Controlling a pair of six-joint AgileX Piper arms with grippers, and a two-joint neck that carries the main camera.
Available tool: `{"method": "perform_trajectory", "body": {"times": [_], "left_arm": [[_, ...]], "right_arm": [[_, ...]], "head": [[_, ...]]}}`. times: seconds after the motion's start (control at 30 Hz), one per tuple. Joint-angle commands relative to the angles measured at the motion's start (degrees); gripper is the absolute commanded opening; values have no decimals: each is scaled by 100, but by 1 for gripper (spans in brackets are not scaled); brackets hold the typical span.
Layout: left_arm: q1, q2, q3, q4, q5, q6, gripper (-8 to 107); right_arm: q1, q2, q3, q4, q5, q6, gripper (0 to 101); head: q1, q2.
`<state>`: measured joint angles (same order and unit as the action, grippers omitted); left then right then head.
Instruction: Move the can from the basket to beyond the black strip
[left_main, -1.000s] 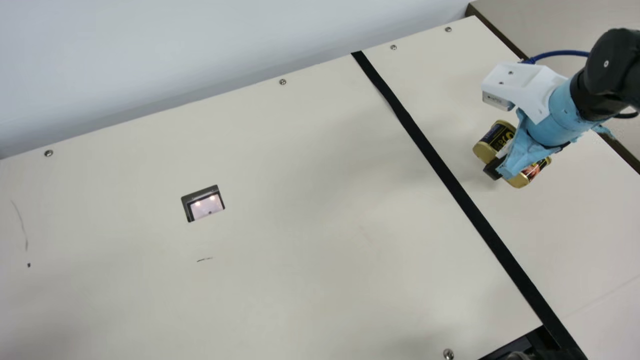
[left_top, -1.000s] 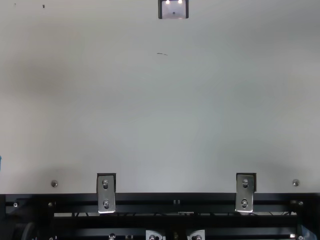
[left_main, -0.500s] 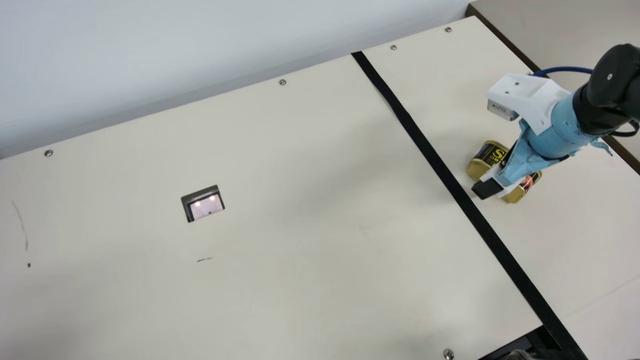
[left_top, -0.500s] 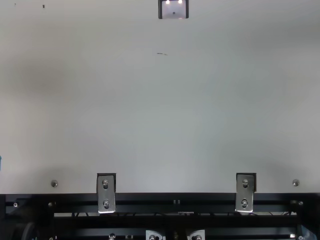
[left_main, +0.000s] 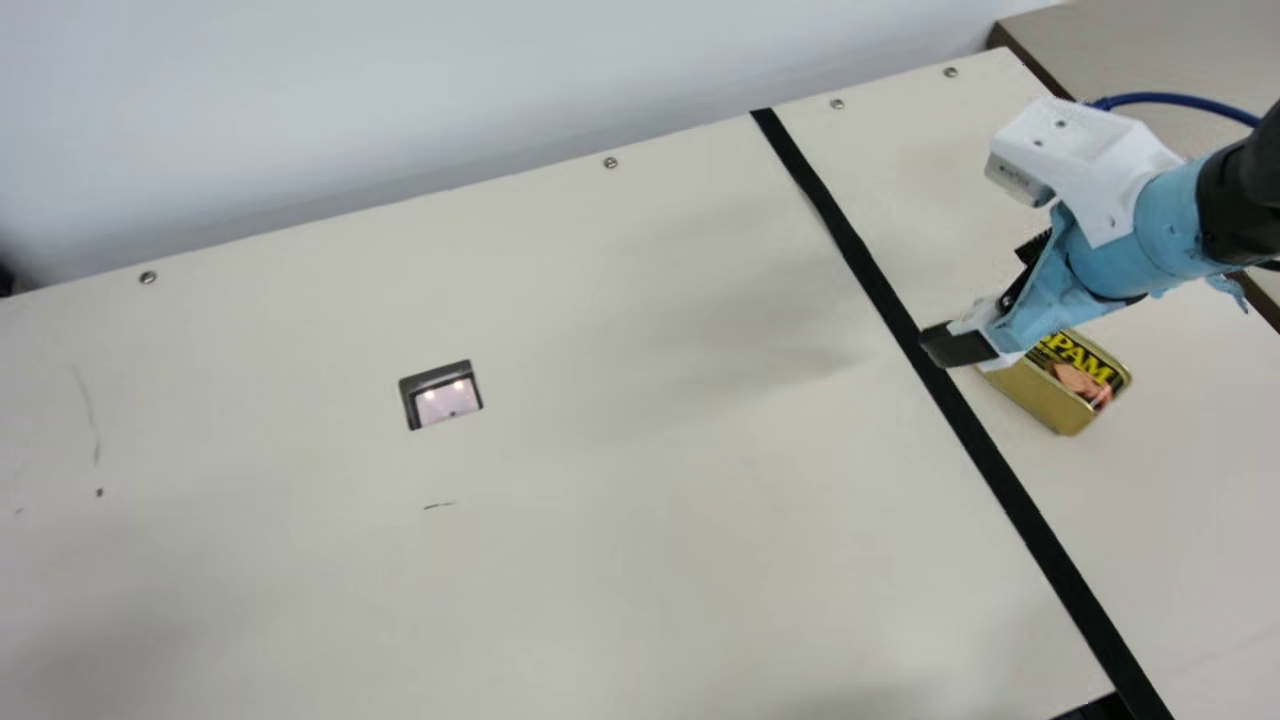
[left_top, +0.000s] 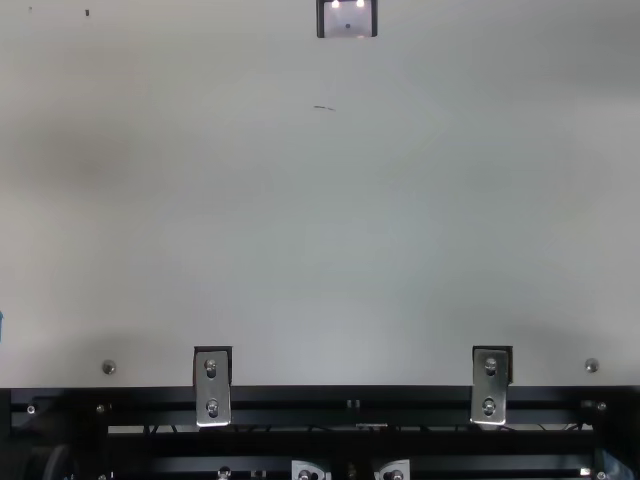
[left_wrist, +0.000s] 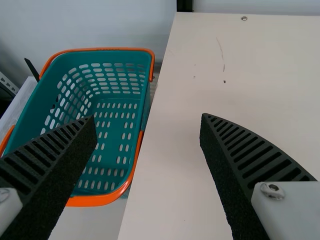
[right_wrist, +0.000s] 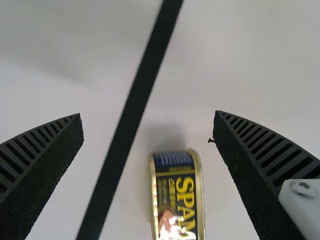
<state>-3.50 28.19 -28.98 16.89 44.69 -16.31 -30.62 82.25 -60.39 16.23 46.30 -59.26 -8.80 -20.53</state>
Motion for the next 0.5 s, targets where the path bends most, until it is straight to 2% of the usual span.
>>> {"method": "perform_trajectory", "body": {"times": [0.0, 0.47], "left_arm": [[0, 0, 0, 0, 0, 0, 90], [0, 0, 0, 0, 0, 0, 90]], "right_arm": [[232, -76, -108, 292, -7, -25, 101], [1567, -250, -626, 1326, -397, -129, 101]], "head": [[82, 136], [201, 1321]]}}
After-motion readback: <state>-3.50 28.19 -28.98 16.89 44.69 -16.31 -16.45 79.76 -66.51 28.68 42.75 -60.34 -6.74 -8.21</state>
